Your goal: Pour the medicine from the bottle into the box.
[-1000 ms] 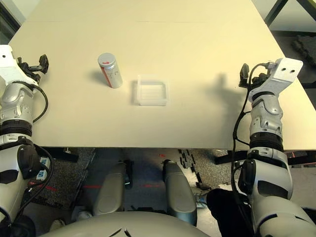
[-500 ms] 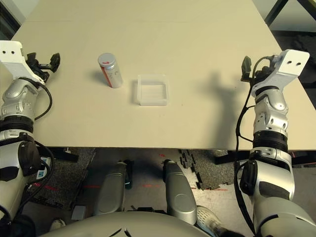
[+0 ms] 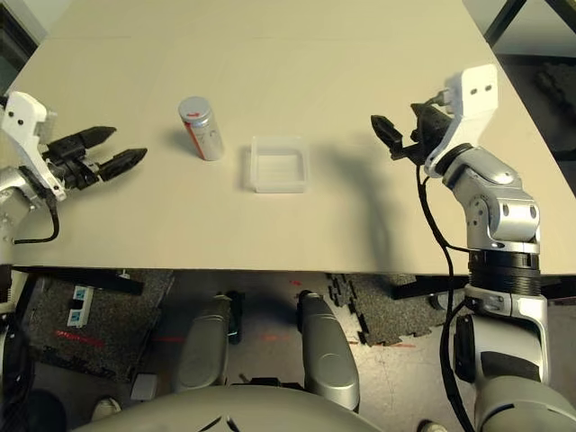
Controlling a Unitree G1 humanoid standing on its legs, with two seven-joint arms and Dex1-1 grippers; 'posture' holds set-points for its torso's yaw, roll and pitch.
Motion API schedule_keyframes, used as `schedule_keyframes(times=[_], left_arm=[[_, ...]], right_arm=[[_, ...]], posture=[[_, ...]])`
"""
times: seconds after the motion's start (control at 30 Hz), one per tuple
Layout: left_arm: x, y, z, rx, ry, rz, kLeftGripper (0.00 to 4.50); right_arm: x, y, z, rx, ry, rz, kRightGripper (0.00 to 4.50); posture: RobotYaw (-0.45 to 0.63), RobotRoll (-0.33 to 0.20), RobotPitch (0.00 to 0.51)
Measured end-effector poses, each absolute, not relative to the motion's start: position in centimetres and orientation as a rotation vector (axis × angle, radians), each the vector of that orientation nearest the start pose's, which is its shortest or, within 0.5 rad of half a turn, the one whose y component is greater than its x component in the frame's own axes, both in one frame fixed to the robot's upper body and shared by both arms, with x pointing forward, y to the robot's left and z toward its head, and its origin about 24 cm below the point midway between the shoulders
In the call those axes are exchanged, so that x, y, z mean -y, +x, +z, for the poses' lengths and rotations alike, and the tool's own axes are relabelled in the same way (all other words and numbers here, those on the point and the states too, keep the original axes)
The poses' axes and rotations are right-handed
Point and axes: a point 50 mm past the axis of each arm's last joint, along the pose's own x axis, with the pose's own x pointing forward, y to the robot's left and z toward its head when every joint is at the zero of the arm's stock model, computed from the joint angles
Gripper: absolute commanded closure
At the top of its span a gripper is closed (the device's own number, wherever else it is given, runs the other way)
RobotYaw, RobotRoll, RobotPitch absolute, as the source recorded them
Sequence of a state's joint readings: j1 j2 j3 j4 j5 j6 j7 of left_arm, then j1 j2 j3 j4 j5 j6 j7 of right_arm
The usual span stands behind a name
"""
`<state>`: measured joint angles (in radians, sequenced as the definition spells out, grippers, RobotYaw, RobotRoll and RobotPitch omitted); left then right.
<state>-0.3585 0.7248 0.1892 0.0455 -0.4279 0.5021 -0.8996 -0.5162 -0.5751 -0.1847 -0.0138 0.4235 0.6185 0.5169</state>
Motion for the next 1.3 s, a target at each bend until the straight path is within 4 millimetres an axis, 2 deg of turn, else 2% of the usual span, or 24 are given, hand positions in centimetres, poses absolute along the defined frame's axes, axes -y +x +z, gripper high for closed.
schedule_keyframes(times=[0.13,0.4,0.73,0.87,1.1,1.23,1.3], left_arm=[[-23.9,29.9,15.3,-0.143,0.139,-0.768,0.04],[-22.3,32.4,14.6,-0.087,0.129,-0.76,0.04],[-21.4,34.1,13.5,-0.067,0.12,-0.75,0.04],[-20.3,34.7,13.8,-0.036,0.123,-0.769,0.04],[-19.9,35.2,14.1,-0.01,0.133,-0.768,0.04],[-19.9,35.4,13.7,-0.015,0.135,-0.762,0.04],[-20.0,35.4,13.5,-0.021,0.137,-0.757,0.42]], right_arm=[[21.6,31.6,19.5,-0.032,-0.088,0.499,0.0],[20.3,31.1,20.1,-0.024,-0.08,0.531,0.0],[19.5,30.7,20.5,0.005,-0.072,0.551,0.0],[17.6,30.2,20.7,0.02,-0.059,0.662,0.0],[14.7,29.2,20.4,0.0,-0.071,0.833,0.0],[14.0,29.1,20.1,-0.012,-0.071,0.862,0.0],[13.7,29.0,19.9,-0.02,-0.076,0.875,0.0]], posture=[[0.02,0.0,0.202],[-0.02,0.0,0.192],[-0.04,0.0,0.182],[-0.05,0.0,0.179],[-0.06,0.0,0.173],[-0.06,0.0,0.171],[-0.06,0.0,0.171]])
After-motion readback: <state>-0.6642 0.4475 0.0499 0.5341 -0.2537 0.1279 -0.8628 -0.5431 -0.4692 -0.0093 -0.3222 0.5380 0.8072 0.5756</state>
